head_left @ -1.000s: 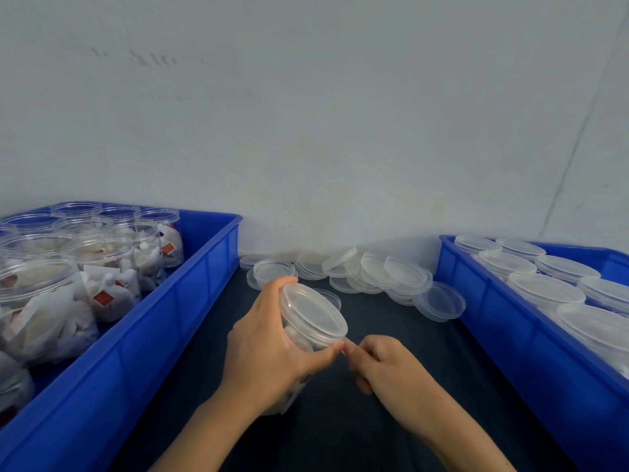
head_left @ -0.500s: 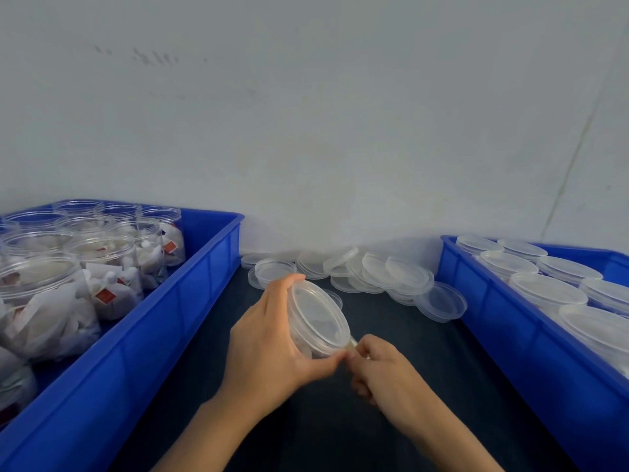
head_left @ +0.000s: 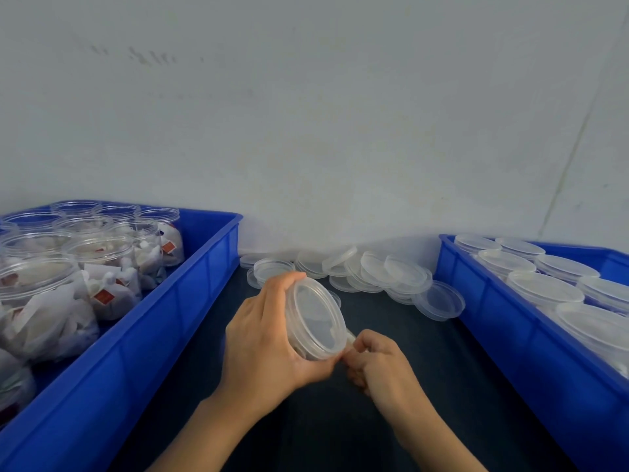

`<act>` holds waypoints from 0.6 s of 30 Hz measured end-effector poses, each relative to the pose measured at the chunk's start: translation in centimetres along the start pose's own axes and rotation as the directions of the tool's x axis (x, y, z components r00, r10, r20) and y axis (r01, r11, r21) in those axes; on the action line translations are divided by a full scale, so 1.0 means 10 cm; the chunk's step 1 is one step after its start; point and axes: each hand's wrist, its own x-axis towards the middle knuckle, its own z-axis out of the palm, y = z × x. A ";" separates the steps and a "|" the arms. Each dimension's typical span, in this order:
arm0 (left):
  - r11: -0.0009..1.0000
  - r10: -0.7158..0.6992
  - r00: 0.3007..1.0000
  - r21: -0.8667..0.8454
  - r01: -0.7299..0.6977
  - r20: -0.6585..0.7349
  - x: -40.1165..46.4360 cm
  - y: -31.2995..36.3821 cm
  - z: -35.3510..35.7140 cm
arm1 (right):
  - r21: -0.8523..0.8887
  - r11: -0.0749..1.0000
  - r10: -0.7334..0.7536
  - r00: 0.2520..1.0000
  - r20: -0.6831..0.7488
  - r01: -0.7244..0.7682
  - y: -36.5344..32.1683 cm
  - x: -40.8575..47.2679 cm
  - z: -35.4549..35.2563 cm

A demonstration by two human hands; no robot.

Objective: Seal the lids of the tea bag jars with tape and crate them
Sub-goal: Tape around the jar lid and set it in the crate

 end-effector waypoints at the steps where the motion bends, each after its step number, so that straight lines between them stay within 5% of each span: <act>1: 1.000 0.006 1.000 0.015 -0.006 -0.001 0.00 0.00 0.00 | -0.011 1.000 -0.004 1.000 -0.015 0.004 0.02 0.01 0.01; 18: 0.990 0.074 0.997 0.118 -0.075 0.013 0.02 0.04 0.03 | -0.018 1.000 0.010 0.996 -0.085 -0.012 0.03 0.09 0.04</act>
